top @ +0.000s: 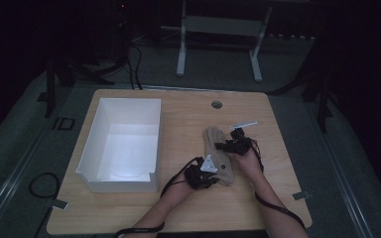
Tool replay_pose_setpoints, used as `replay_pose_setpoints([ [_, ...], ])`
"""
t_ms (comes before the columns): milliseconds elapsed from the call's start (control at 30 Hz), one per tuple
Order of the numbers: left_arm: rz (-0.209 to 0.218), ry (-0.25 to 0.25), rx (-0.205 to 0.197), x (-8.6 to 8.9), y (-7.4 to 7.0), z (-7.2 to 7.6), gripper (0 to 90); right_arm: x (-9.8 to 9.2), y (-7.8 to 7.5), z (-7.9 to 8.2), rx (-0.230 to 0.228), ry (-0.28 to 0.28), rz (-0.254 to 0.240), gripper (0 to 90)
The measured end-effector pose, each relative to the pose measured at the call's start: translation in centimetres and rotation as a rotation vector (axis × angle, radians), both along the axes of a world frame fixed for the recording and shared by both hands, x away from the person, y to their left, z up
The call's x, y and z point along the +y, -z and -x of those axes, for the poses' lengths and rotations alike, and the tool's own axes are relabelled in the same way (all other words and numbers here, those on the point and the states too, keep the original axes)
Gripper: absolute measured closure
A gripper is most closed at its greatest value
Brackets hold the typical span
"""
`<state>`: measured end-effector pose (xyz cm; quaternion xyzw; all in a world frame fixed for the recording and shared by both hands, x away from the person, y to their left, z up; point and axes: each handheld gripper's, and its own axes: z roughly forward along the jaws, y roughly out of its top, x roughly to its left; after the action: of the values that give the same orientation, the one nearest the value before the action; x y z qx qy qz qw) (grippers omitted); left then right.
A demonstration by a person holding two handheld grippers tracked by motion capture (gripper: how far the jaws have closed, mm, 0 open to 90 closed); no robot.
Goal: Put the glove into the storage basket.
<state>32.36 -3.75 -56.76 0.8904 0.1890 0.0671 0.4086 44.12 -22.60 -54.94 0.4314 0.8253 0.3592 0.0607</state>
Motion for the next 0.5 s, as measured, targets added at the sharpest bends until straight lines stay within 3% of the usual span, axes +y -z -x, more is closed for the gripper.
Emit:
replay_pose_setpoints([
  [200, -0.01, 0.001, -0.002, 0.0, -1.0, 0.0, 81.9, 0.0, -0.8, 0.1, -0.002, -0.005, -0.004, 67.5],
  [267, -0.008, 0.0, -0.008, -0.1, -1.4, 0.1, 81.9, -0.2, -1.2, 0.1, 0.005, -0.005, -0.029, 67.6],
  [400, -0.022, 0.003, -0.023, -0.2, -2.5, 0.2, 82.0, -0.6, -2.5, 0.2, -0.011, -0.001, -0.065, 67.5],
  [500, -0.025, 0.006, -0.043, -0.4, -3.5, 0.4, 81.9, -0.8, -3.6, 0.4, -0.024, -0.001, -0.067, 67.5],
])
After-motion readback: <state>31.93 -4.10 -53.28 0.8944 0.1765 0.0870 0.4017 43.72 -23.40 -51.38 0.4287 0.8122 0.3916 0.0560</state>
